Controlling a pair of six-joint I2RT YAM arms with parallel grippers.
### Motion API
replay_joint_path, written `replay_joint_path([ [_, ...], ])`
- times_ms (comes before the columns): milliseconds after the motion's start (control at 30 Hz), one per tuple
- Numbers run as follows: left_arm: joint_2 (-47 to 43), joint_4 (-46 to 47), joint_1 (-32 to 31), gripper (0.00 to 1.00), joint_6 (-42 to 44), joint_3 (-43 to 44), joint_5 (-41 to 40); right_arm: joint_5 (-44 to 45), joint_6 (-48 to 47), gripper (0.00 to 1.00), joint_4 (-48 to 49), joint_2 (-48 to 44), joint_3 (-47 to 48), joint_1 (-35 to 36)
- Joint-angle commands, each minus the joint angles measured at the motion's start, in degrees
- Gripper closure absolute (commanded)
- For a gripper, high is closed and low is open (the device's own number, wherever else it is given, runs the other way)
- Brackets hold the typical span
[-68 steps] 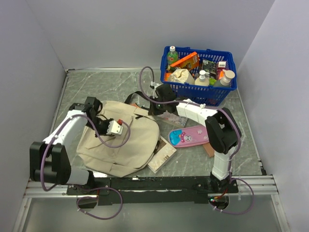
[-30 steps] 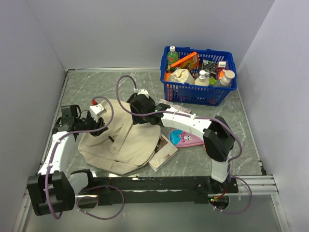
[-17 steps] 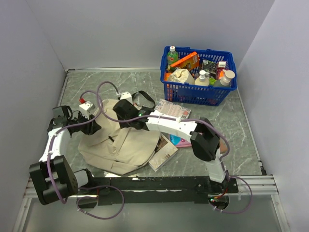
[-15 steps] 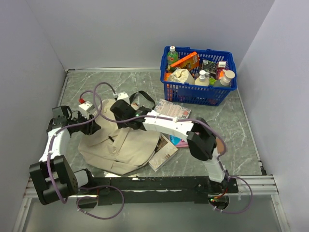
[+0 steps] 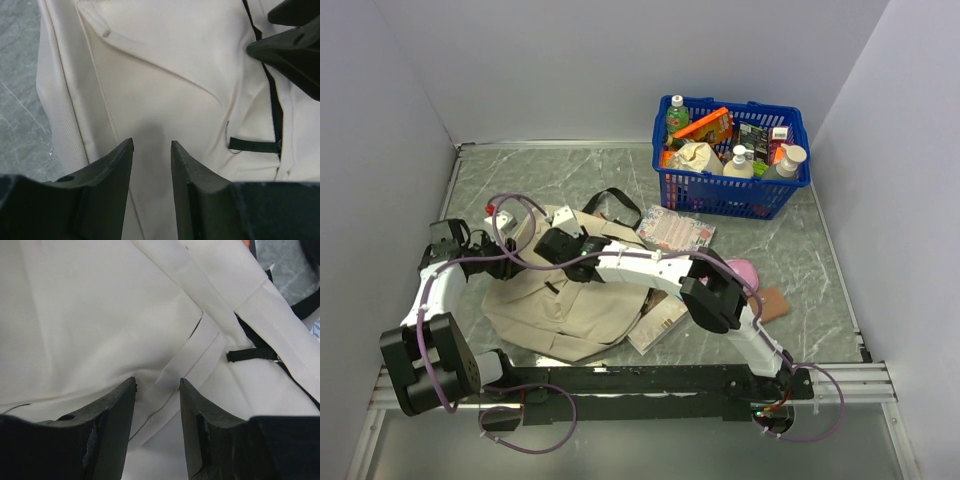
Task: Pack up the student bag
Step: Pick up the personal item from the center of the board.
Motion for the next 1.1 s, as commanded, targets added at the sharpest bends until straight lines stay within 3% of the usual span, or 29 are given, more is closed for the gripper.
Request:
replay_joint_path([
  [0,2.0,1.5,0.2,0.58,0.6,1.6,-1.5,5.2,-1.8,0.53,-0.6,-5.1,-4.2,1.3],
  [300,2.1,2.2,0.2,0.59,1.8,1.1,-3.9,3.9,2.3,0.55,-2.2,-8.4,-9.2,1.3],
  [433,3.4,3.0,0.2,0.6,1.8,1.1,-5.3,-0.2,3.2,0.57,5.1,-14.3,-19.1,1.2],
  [533,4.2,3.8,0.1,0.61,1.8,0.8,-6.6,-3.7,5.0,0.66,6.8,-16.3,-22.4,0.4],
  [733,3.8,4.4,0.2,0.61,2.7,0.5,-7.8,-12.6,6.0,0.68,15.7,-21.0,-32.2,-0.6],
  [933,-0.4,-1.7,-0.2,0.6,-0.3,7.8,-2.0,-16.2,7.9,0.87,16.3,-18.6,-32.4,-2.6],
  [1067,-5.3,-6.5,-3.0,0.59,-2.2,12.5,3.9,-20.2,9.4,0.88,21.6,-19.0,-36.5,-3.6],
])
